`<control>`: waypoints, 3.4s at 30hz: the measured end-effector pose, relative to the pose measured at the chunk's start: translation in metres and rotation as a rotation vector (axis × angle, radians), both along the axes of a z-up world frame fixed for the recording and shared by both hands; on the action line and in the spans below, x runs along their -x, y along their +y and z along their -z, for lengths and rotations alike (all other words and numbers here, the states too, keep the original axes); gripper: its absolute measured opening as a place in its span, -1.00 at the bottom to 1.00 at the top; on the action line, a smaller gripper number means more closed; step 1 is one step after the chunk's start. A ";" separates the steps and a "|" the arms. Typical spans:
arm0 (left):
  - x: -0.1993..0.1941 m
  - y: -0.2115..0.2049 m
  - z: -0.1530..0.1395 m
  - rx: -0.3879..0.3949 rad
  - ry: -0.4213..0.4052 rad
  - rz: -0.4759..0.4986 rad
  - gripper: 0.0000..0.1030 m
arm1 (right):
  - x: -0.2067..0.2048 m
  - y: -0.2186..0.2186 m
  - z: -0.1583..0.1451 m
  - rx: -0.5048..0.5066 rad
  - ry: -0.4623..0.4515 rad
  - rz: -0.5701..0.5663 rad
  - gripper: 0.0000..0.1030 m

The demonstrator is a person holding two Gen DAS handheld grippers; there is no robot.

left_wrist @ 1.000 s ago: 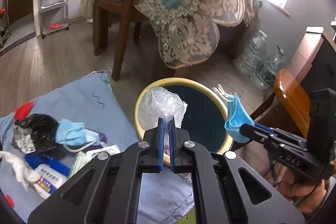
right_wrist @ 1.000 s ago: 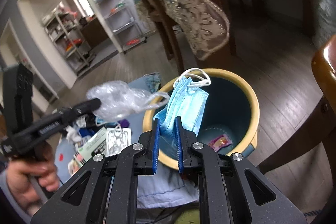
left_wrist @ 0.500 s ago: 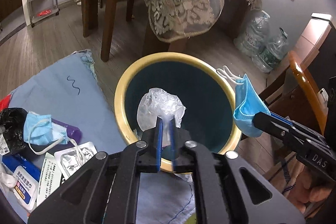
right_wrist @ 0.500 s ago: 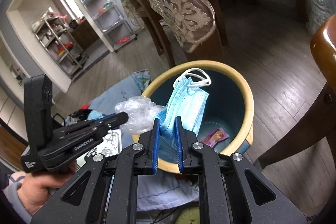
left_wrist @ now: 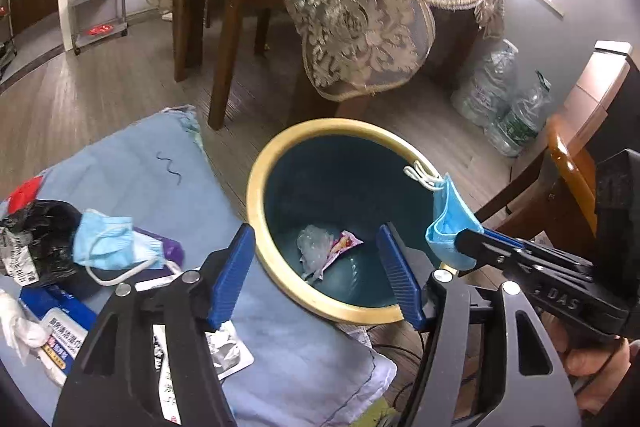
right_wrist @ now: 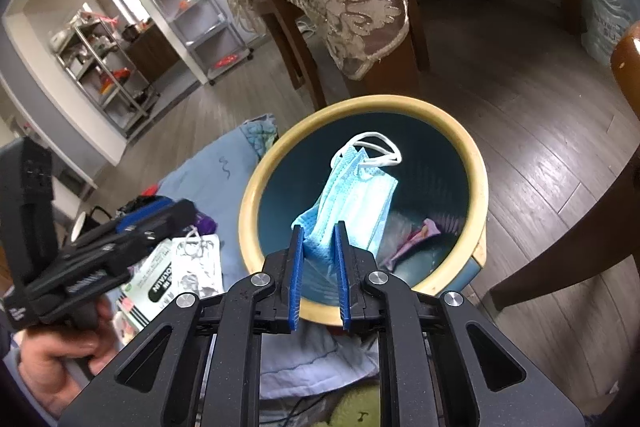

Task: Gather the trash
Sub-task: 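Carry the plastic bag and blue mask over the bin and open both tools, then move both open tools back over the trash pile, then grasp the blue glove with the right tool while the left tool grasps a blue mask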

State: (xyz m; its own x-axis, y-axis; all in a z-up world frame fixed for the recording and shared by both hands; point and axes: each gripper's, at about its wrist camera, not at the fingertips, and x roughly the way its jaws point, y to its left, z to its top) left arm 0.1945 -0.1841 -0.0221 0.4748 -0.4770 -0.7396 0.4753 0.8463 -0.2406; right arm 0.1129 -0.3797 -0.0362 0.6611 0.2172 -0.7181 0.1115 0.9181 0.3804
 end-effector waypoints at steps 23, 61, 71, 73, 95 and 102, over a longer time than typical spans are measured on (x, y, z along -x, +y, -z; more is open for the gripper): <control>0.017 0.090 -0.027 -0.019 -0.081 -0.168 0.59 | 0.000 0.023 -0.007 0.064 -0.025 -0.038 0.06; 0.042 0.196 -0.002 -0.053 -0.027 -0.333 0.59 | 0.014 0.183 0.035 0.142 0.108 -0.539 0.12; 0.012 0.182 0.003 -0.035 -0.008 -0.288 0.54 | 0.007 0.209 0.056 0.165 0.162 -0.598 0.06; 0.002 0.178 0.005 -0.026 -0.001 -0.283 0.53 | 0.005 0.213 0.060 0.164 0.171 -0.603 -0.02; -0.082 0.146 0.059 -0.083 0.183 -0.280 -0.46 | 0.015 0.194 0.063 0.168 0.178 -0.624 -0.97; -0.074 0.149 0.052 -0.086 0.154 -0.274 -0.95 | 0.015 0.188 0.058 0.155 0.170 -0.603 -0.97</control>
State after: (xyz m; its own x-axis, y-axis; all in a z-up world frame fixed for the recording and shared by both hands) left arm 0.2686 -0.0349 -0.0745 0.4564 -0.2796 -0.8447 0.1901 0.9581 -0.2144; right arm 0.0979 -0.1922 -0.0944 0.3300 0.4002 -0.8549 -0.3942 0.8814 0.2604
